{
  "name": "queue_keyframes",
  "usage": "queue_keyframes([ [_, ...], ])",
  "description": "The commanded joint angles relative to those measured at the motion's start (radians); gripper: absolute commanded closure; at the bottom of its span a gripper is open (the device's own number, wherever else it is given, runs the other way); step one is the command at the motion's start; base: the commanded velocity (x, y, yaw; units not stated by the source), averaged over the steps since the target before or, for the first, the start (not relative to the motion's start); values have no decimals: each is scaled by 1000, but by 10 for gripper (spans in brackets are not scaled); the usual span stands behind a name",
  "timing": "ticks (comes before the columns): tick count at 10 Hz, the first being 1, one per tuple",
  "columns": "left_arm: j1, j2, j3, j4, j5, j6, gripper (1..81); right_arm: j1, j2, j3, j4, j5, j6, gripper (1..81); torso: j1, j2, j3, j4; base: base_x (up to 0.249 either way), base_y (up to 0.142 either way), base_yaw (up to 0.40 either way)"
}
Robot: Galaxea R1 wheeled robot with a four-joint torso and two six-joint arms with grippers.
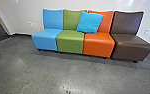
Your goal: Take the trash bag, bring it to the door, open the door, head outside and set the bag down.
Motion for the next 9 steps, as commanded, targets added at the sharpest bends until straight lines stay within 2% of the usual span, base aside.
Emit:
queue_keyframes([
  [1,-94,2,1,9,47,0,10,76,-53,22,22,-41,0,10,0,0,0,0,0,0,0],
  [2,-94,0,1,9,47,0,10,75,-55,23,22,-41,-1,10,0,0,0,0,0,0,0],
  [3,-94,0,1,7,47,0,811,76,-56,23,23,-41,-1,10,0,0,0,0,0,0,0],
  [8,-74,-4,3,13,53,0,811,67,-58,22,19,-41,-1,10,0,0,0,0,0,0,0],
  [9,-74,-7,6,16,61,-2,811,60,-56,19,19,-39,-1,10,-64,100,0,0,0,0,0],
])
